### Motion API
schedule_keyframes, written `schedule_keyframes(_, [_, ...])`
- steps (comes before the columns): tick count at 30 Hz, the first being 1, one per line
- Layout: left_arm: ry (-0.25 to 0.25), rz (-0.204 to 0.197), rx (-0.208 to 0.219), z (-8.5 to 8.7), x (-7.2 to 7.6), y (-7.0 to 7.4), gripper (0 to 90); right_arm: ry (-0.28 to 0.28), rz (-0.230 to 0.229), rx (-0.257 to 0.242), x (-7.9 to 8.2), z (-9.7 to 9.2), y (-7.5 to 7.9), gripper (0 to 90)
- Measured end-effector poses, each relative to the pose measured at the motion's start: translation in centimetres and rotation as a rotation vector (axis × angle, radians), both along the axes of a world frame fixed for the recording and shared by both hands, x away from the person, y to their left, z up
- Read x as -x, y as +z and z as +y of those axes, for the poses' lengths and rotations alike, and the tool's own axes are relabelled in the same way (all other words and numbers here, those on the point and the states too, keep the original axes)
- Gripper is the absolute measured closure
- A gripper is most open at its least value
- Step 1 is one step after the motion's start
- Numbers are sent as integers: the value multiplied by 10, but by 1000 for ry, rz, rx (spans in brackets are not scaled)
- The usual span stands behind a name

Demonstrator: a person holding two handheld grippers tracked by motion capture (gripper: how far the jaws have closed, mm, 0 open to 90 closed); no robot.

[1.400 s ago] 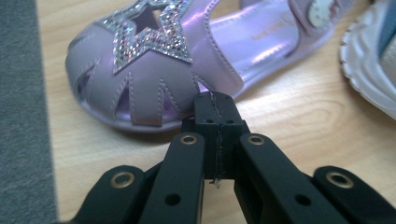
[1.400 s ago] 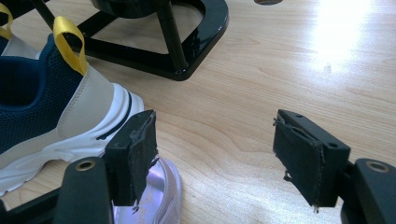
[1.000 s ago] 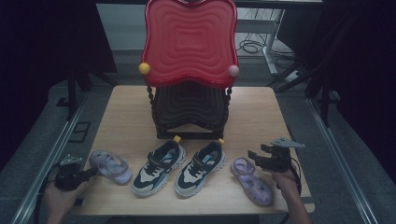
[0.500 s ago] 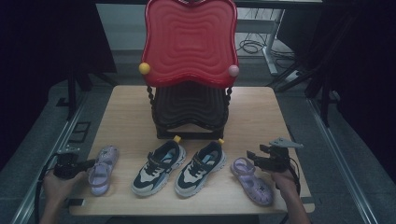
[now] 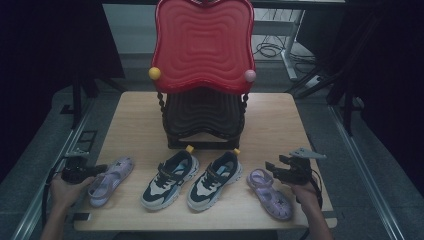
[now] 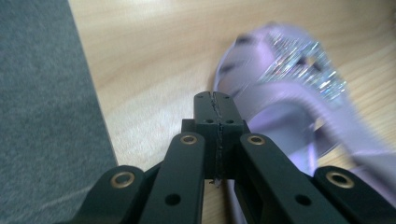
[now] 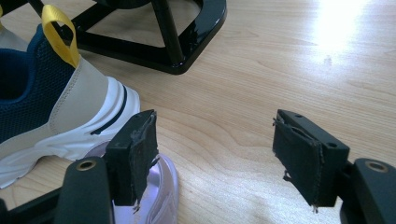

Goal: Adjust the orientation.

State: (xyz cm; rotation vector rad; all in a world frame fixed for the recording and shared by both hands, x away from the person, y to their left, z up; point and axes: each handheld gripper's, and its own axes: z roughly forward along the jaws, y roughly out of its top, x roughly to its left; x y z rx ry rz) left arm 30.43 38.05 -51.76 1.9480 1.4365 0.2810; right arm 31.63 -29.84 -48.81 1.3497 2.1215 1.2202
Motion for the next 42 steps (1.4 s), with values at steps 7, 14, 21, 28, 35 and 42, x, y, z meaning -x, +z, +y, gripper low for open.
schedule_keyframes(7, [-13, -154, 38, -21, 6, 43, 900, -14, 0, -21, 1, -6, 1, 308])
schedule_keyframes(14, [-89, -214, 77, -59, 13, 67, 847, -7, -13, -28, 6, -9, 3, 309])
schedule_keyframes(21, [-164, -221, 26, -100, 14, 79, 524, -6, -21, -40, 11, -13, 6, 309])
schedule_keyframes(28, [-151, -256, 72, -123, 8, 92, 395, -7, -33, -34, 28, -22, 16, 350])
schedule_keyframes(35, [-157, -240, 50, -122, 13, 89, 374, 29, -28, 36, 46, -11, 23, 365])
schedule_keyframes(42, [-141, -229, 29, -120, 17, 83, 374, 100, -1, 100, 55, 7, 20, 470])
